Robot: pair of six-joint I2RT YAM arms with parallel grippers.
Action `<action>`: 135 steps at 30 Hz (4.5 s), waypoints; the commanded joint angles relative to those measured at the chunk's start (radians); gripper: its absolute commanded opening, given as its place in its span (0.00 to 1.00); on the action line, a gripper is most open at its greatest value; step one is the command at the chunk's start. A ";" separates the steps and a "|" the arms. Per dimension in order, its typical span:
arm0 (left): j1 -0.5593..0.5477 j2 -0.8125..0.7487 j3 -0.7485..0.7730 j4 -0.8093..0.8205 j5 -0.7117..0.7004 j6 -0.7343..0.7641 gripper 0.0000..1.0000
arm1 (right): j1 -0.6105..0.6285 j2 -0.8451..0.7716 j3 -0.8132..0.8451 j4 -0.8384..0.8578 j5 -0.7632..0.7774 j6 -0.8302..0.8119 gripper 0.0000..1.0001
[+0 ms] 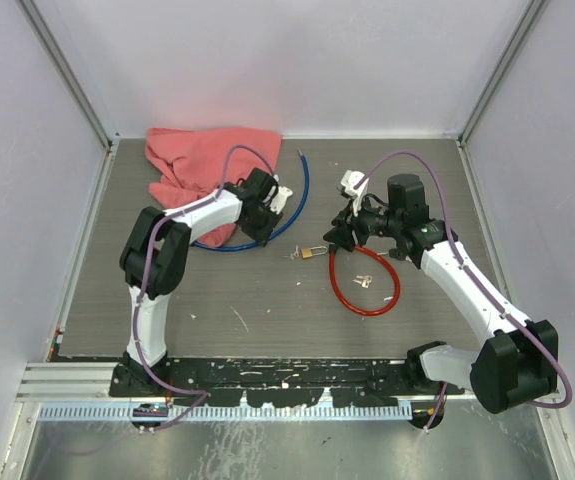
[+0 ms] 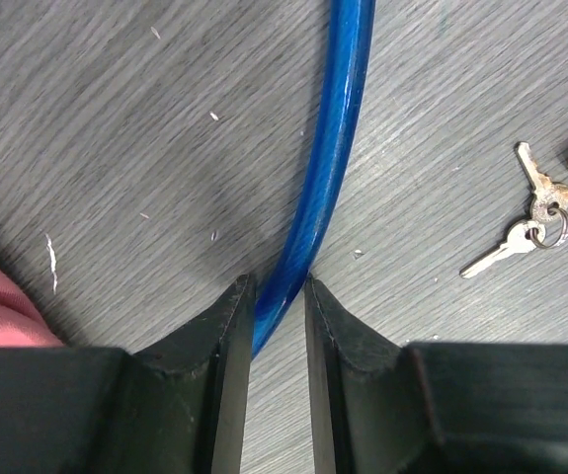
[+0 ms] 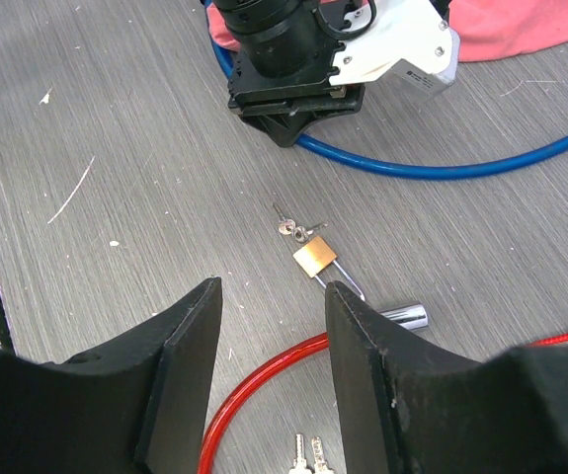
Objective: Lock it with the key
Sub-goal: Pick up the lock from the center of the board.
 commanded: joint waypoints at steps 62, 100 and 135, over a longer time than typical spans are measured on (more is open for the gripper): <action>0.002 -1.100 -0.686 0.799 0.301 -0.696 0.00 | 0.042 0.047 -0.326 0.797 -0.415 0.339 0.61; -0.207 -1.049 -0.839 1.327 -0.064 -1.018 0.00 | 0.282 0.197 -0.447 1.281 -0.337 0.579 0.62; -0.207 -1.492 -0.887 0.709 -0.196 -0.495 0.71 | 0.246 0.147 0.031 0.103 -0.538 0.128 0.01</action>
